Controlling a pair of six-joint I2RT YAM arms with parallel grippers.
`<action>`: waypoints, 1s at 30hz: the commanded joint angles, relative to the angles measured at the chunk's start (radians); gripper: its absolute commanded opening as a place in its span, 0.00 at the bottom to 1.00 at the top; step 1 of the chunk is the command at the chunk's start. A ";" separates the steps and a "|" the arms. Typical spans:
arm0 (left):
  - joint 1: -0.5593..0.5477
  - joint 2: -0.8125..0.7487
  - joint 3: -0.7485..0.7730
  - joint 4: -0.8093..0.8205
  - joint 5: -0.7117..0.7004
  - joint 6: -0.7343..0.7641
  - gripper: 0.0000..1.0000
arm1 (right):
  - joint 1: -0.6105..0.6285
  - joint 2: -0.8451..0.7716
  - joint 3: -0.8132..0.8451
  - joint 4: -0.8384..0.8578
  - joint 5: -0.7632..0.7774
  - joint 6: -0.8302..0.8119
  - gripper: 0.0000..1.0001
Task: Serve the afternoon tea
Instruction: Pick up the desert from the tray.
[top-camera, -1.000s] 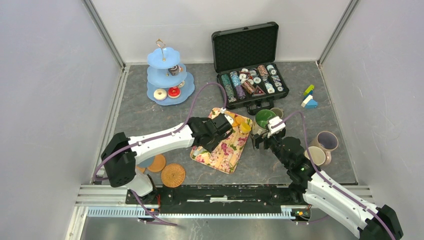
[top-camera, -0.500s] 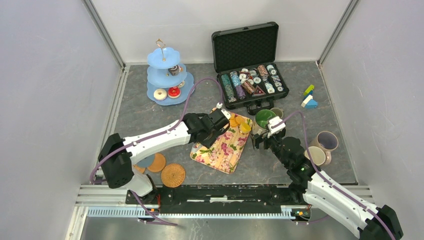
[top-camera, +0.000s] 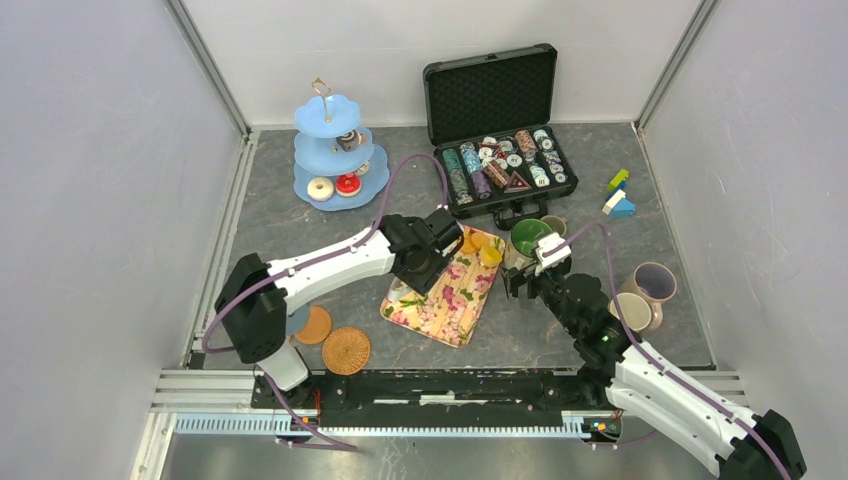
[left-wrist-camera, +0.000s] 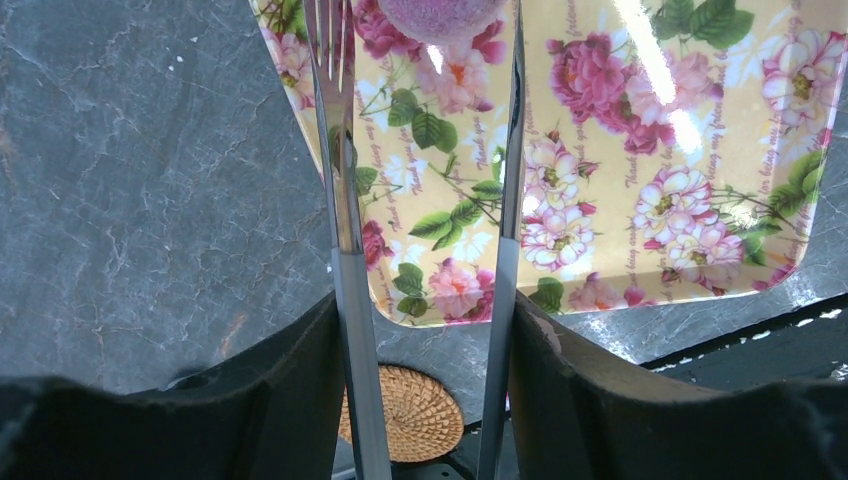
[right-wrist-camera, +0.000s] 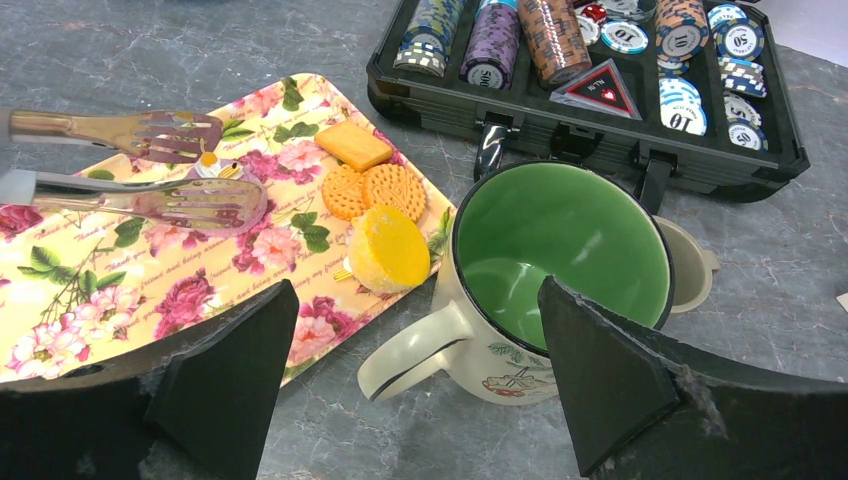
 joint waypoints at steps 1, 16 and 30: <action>0.020 0.026 0.077 -0.042 0.037 0.026 0.60 | 0.004 -0.014 0.014 0.027 0.003 -0.011 0.98; 0.022 0.101 0.170 -0.153 0.075 0.079 0.61 | 0.004 -0.009 0.014 0.033 0.002 -0.011 0.98; 0.024 0.147 0.203 -0.158 0.052 0.101 0.63 | 0.004 -0.012 0.013 0.029 0.002 -0.011 0.98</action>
